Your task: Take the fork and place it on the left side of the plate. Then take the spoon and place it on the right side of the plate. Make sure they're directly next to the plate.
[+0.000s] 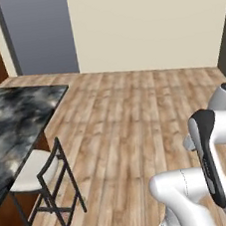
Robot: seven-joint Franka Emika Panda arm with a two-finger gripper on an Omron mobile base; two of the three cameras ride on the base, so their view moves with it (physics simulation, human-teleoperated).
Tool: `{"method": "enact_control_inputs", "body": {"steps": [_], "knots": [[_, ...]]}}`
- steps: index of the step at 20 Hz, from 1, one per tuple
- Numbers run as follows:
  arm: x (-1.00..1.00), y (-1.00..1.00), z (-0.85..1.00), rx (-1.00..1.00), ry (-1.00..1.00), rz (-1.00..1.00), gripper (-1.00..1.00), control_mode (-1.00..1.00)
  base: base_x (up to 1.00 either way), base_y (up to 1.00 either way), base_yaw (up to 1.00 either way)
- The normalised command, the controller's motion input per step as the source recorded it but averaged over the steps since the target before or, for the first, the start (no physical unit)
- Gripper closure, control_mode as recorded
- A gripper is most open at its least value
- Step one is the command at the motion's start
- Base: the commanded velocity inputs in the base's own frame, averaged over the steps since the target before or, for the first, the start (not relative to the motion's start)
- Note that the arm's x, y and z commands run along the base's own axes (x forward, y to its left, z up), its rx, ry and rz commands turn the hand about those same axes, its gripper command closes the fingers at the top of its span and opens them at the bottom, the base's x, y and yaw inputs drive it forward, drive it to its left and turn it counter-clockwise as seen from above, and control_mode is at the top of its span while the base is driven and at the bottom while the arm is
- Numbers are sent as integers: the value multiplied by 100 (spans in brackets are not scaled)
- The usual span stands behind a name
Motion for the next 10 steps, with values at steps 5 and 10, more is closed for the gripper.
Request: {"method": "enact_control_inputs", "body": {"steps": [5, 10], "knots": [[0, 0, 0, 0, 0, 0, -100, 100, 100, -28, 0], [0, 0, 0, 0, 0, 0, -100, 100, 100, -7, 0]]}}
